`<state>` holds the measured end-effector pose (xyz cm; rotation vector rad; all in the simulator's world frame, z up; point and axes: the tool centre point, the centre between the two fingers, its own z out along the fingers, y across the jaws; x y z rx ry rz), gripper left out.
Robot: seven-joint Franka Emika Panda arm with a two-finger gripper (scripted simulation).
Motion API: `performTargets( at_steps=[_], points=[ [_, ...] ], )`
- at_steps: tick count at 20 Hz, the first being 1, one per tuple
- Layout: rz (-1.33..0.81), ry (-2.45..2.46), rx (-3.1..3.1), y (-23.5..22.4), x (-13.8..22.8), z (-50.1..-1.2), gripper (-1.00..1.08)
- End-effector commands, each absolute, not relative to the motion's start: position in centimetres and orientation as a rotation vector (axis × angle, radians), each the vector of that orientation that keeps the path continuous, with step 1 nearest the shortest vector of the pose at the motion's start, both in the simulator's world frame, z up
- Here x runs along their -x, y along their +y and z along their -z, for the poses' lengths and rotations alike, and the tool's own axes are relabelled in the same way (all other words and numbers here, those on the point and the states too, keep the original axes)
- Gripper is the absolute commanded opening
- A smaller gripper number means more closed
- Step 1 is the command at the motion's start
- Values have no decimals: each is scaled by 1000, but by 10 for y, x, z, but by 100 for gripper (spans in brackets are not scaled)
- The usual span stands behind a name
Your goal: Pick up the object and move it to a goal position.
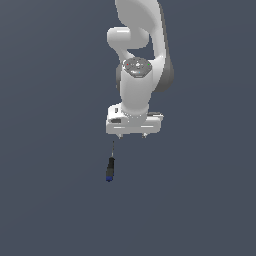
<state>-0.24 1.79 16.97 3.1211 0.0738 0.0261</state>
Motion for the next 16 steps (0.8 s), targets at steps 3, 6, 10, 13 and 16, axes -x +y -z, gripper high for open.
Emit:
performTargets(
  at_steps=[3, 6, 10, 13, 16],
  points=[
    [-27, 76, -3124, 20, 3, -170, 100],
    [-31, 86, -3138, 32, 3, -174, 100],
    [-36, 98, -3154, 47, 5, -179, 100],
    [-36, 98, -3153, 46, 4, -179, 100],
    [-35, 92, -3154, 42, 2, -175, 100]
  ],
)
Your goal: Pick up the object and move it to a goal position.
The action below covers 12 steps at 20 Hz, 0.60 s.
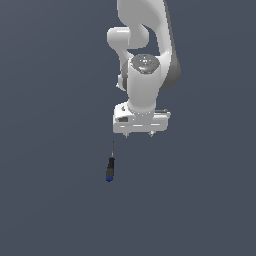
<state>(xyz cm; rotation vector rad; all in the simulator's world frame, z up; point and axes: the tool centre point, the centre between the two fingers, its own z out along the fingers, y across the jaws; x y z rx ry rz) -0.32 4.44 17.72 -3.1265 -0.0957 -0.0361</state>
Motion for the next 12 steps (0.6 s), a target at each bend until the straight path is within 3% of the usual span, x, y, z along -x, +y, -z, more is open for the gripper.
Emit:
performTargets(
  at_steps=[1, 12],
  points=[
    [34, -89, 3127, 39, 1, -173, 100],
    [16, -20, 3132, -23, -19, -117, 100]
  ],
)
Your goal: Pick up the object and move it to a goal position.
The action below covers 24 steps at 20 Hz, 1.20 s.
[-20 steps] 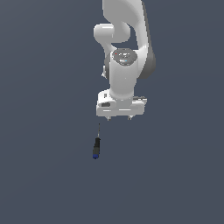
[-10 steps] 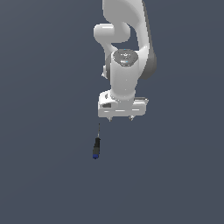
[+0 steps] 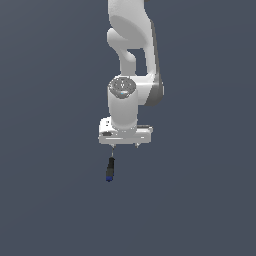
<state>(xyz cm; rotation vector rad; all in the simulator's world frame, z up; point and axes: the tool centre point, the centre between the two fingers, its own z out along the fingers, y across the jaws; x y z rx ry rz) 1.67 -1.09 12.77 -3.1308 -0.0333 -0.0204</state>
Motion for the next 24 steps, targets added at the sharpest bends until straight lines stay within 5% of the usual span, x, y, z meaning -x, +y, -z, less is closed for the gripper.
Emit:
performTargets(
  at_steps=[1, 10, 24],
  points=[
    [14, -12, 3133, -31, -21, -110, 100],
    [1, 32, 3141, -75, -26, -70, 100],
    [0, 36, 3141, -80, -25, -39, 100]
  ],
)
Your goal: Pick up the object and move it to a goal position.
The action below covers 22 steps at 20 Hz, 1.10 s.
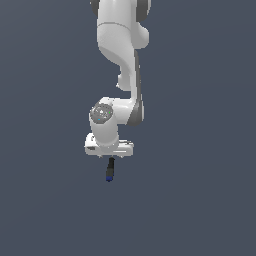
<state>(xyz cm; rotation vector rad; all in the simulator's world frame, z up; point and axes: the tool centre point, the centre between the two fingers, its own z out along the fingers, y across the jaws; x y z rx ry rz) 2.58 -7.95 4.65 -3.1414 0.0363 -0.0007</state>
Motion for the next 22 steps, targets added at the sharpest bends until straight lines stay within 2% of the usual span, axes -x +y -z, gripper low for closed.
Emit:
performTargets(
  at_steps=[1, 9, 10, 22],
  points=[
    [0, 36, 3141, -80, -25, -33, 100],
    [0, 36, 3141, -80, -26, -15, 100],
    [0, 36, 3141, -80, -26, -15, -100],
    [0, 36, 3141, -79, -26, -17, -100]
  ],
)
